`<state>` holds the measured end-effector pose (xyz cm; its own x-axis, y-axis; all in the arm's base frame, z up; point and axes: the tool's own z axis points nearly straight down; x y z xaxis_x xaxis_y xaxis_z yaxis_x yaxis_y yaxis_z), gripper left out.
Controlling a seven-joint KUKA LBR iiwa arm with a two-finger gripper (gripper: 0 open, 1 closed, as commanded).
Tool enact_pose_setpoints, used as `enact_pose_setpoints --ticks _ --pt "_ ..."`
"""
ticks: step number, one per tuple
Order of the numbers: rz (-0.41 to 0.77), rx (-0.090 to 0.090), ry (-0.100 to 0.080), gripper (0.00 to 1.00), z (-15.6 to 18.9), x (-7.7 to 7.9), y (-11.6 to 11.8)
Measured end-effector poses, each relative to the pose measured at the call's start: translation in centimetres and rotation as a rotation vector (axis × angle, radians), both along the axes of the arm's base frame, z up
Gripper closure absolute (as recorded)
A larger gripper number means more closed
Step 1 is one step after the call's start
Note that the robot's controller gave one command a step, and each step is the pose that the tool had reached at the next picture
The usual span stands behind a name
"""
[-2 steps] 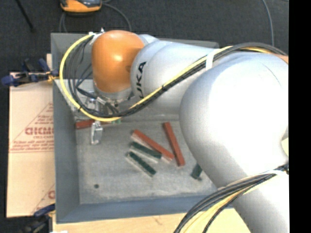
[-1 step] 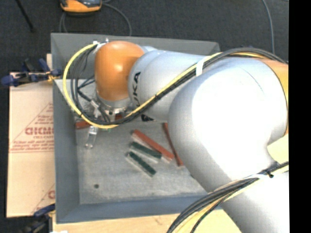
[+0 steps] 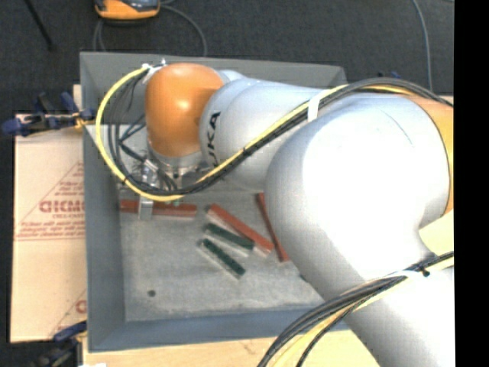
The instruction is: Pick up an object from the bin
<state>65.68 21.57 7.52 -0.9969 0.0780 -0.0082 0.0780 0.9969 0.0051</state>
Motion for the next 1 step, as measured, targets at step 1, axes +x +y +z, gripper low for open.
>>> enact_pose_setpoints --ticks 1 --pt "-0.001 0.001 0.0 1.0 0.0 0.0 -0.01"
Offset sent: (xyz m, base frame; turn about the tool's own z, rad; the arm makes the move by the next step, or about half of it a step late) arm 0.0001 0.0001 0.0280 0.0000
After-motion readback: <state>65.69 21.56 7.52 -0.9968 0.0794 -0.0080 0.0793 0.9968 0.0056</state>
